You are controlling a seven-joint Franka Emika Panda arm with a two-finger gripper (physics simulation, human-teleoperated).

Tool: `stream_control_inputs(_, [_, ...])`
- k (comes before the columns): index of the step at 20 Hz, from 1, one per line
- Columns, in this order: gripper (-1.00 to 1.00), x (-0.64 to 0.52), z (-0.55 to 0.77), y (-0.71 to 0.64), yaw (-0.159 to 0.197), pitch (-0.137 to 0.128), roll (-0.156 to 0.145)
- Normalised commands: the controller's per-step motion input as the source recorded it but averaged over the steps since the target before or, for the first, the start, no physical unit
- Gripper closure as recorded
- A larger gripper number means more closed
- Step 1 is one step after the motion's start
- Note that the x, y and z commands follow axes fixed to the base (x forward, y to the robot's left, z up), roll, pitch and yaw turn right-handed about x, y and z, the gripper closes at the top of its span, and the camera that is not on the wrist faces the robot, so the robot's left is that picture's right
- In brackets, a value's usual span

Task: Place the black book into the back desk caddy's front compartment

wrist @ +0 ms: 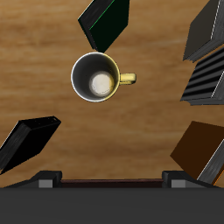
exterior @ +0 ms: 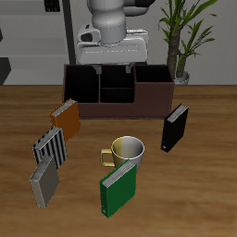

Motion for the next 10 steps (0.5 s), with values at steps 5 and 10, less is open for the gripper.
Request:
stream_control_inputs(5, [-1.00,-0.06,0.06,0.04,0.030,-0.024,-0.032])
stream_control_inputs(10, [-1.00,-0.03,0.07,0.08,-0.020,-0.035,-0.038])
